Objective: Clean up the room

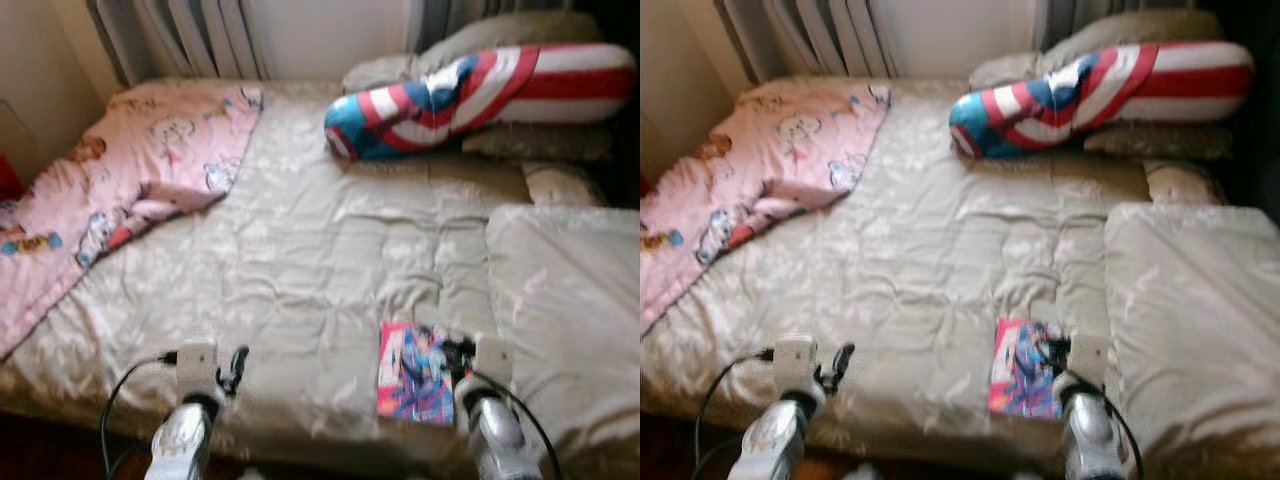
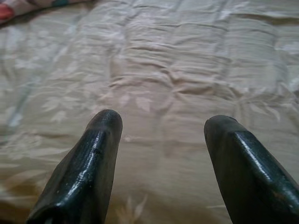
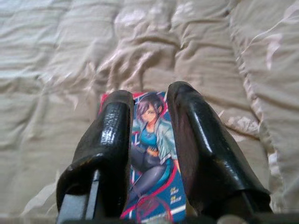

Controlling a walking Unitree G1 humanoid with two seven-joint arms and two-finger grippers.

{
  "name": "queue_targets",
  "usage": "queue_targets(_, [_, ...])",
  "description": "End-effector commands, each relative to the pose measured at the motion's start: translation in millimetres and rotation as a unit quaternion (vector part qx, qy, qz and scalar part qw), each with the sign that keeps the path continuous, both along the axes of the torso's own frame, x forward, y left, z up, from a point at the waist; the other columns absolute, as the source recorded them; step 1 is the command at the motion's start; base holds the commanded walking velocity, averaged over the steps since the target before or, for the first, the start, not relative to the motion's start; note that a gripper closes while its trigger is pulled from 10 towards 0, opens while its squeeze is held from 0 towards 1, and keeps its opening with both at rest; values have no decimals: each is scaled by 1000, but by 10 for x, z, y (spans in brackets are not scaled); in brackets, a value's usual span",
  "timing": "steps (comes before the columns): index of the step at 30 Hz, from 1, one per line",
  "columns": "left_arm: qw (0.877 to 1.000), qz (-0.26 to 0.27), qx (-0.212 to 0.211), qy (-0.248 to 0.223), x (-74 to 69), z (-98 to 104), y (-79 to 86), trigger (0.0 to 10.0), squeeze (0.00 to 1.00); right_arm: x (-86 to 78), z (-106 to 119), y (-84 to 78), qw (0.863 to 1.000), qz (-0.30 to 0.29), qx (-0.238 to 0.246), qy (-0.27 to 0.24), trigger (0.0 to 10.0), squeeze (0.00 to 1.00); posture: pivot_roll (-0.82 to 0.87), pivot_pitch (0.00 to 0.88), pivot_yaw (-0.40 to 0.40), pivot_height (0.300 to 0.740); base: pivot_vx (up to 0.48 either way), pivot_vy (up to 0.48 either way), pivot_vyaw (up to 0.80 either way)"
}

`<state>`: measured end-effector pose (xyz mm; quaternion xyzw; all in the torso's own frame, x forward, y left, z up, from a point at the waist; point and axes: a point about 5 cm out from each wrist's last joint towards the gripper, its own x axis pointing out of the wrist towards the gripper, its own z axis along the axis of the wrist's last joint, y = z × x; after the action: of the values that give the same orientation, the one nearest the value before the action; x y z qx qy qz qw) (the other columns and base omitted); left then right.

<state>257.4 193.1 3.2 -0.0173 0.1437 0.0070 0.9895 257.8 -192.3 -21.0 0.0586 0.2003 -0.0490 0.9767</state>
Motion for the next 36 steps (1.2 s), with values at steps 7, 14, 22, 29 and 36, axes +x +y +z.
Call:
queue_targets(7, [995,10,13,96,-197,-330,109,10000,0,-318,-312,2,994,-3,7,110,10000,0,-19,0,45,740,0,0,0])
queue_targets(14, [985,14,22,169,-359,-531,126,10000,0,-543,-475,-29,984,-27,17,173,10000,0,-19,0,40,740,0,0,0])
queue_targets(22, [973,19,25,228,-460,-655,98,10000,0,-744,-600,-11,974,-17,11,226,10000,0,-33,0,42,740,0,0,0])
queue_targets(29, [968,15,26,248,-526,-704,94,10000,0,-855,-659,28,969,-14,12,245,10000,0,-36,0,50,740,0,0,0])
queue_targets(36, [966,18,28,257,-571,-730,108,10000,0,-974,-706,-36,964,-19,19,265,10000,1000,-44,0,52,740,0,0,0])
